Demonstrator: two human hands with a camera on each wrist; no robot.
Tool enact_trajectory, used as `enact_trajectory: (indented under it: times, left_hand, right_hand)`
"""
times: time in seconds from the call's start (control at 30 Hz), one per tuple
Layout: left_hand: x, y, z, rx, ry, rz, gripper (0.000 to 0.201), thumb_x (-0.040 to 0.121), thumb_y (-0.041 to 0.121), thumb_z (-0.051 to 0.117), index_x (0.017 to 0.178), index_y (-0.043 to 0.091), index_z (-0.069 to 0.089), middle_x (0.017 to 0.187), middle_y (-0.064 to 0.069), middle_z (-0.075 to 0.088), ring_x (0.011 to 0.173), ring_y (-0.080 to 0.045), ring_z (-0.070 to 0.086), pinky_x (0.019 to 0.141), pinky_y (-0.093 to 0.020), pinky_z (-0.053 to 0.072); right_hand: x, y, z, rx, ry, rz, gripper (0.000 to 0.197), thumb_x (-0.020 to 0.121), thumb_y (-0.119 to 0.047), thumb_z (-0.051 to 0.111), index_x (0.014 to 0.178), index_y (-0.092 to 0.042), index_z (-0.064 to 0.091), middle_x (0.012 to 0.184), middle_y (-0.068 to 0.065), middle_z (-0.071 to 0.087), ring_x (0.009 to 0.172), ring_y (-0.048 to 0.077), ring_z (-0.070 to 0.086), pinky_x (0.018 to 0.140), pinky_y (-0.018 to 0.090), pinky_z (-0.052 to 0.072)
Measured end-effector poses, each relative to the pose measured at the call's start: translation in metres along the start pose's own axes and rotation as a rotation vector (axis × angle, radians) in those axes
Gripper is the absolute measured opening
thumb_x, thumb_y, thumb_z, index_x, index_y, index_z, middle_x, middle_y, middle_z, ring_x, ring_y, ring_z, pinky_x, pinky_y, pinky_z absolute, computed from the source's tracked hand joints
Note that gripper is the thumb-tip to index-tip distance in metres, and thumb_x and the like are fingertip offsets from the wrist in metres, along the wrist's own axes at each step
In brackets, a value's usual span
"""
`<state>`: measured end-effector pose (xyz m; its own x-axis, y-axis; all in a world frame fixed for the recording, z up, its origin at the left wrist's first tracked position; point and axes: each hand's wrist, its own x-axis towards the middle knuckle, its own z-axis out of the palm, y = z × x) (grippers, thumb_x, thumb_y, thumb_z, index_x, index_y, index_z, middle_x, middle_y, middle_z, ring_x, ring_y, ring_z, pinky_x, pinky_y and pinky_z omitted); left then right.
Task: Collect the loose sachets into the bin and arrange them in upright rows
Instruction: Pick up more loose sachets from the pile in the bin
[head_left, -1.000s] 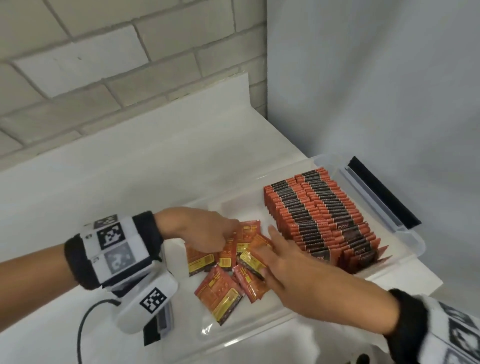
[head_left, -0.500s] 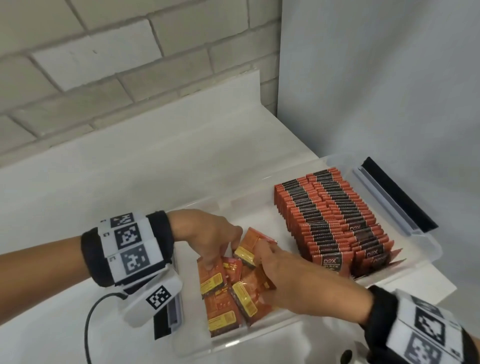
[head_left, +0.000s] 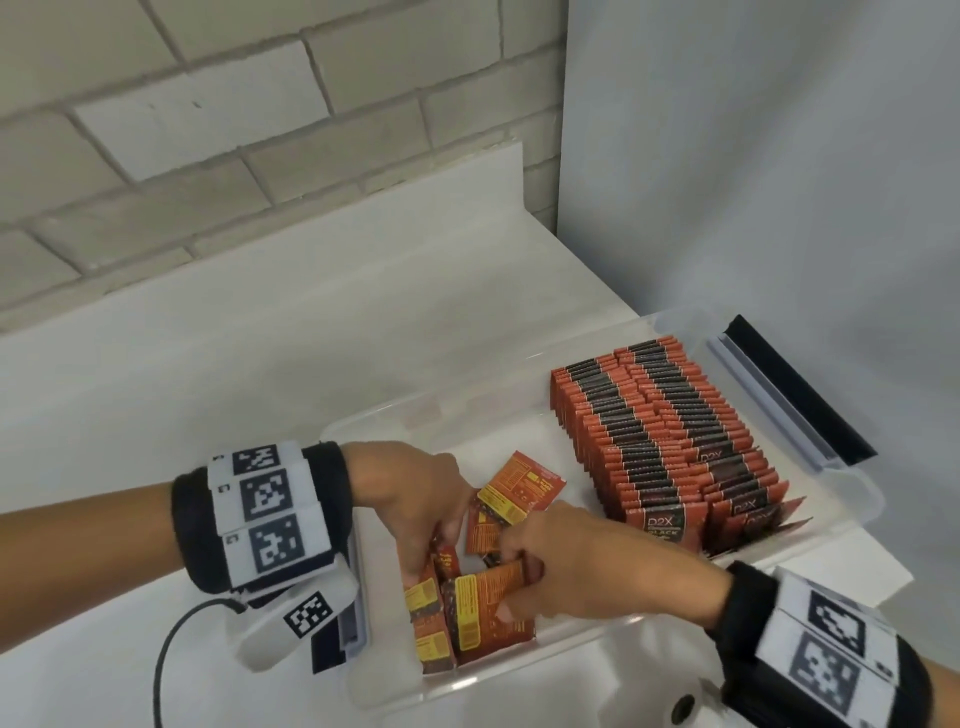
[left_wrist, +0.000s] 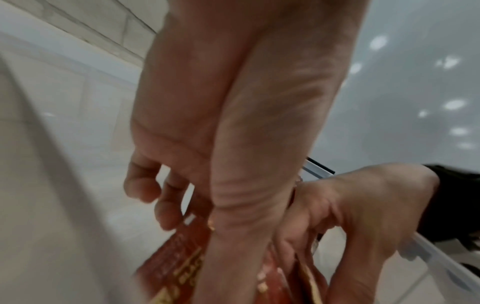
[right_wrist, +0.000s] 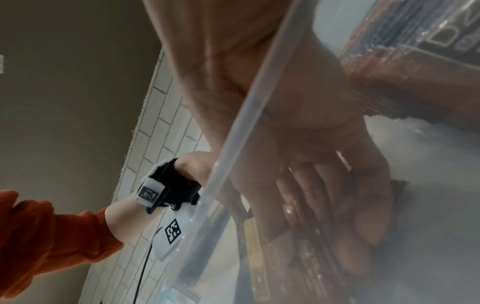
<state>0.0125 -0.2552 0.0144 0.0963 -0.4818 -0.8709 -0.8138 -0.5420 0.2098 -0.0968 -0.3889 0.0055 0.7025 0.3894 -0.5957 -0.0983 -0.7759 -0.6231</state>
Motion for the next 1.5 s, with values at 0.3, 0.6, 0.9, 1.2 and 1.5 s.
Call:
enact_trajectory:
  times: [0.3, 0.6, 0.9, 1.2, 1.5]
  left_hand:
    - [-0.045, -0.023, -0.038, -0.481, 0.144, 0.167, 0.011, 0.083, 0.016, 0.072, 0.081, 0.025, 0.066, 0.072, 0.016, 0.067, 0.069, 0.000, 0.059, 0.070, -0.015, 0.046]
    - [-0.041, 0.000, -0.054, -0.974, 0.438, 0.359, 0.029, 0.088, 0.008, 0.063, 0.116, 0.013, 0.060, 0.104, -0.001, 0.072, 0.095, -0.016, 0.067, 0.072, -0.020, 0.055]
    - [-0.022, 0.035, -0.071, -1.035, 0.560, 0.498, 0.038, 0.079, 0.026, 0.068, 0.113, 0.007, 0.064, 0.100, -0.005, 0.072, 0.089, -0.017, 0.066, 0.071, -0.019, 0.052]
    - [0.004, 0.070, -0.073, -1.193, 0.600, 0.686, 0.028, 0.089, 0.020, 0.062, 0.117, 0.020, 0.057, 0.111, 0.003, 0.067, 0.105, -0.015, 0.064, 0.091, -0.028, 0.050]
    - [0.023, 0.081, -0.073, -1.487, 0.562, 0.695, 0.030, 0.098, 0.014, 0.046, 0.124, 0.025, 0.056, 0.110, -0.006, 0.068, 0.097, -0.018, 0.065, 0.085, -0.031, 0.054]
  right_hand:
    - [-0.019, 0.027, -0.015, 0.416, 0.210, -0.130, 0.021, 0.079, -0.035, 0.071, 0.075, -0.020, 0.056, 0.087, 0.004, 0.069, 0.084, 0.021, 0.066, 0.076, 0.039, 0.053]
    - [-0.047, 0.036, -0.028, 0.948, 0.581, -0.190, 0.019, 0.093, -0.028, 0.050, 0.110, -0.021, 0.052, 0.101, -0.001, 0.072, 0.096, 0.014, 0.069, 0.091, 0.036, 0.054]
    - [-0.065, 0.040, -0.036, 0.900, 0.849, -0.376, 0.057, 0.071, -0.015, 0.071, 0.120, -0.032, 0.050, 0.107, -0.007, 0.071, 0.093, 0.016, 0.071, 0.071, 0.023, 0.057]
    - [-0.053, 0.063, -0.035, 1.093, 0.887, -0.503, 0.058, 0.070, -0.051, 0.074, 0.121, -0.031, 0.054, 0.115, 0.007, 0.067, 0.105, 0.027, 0.066, 0.087, 0.042, 0.055]
    - [-0.044, 0.059, -0.030, 0.443, 1.163, -0.275, 0.046, 0.082, -0.057, 0.054, 0.119, -0.067, 0.030, 0.107, -0.036, 0.041, 0.111, -0.008, 0.042, 0.083, 0.009, 0.042]
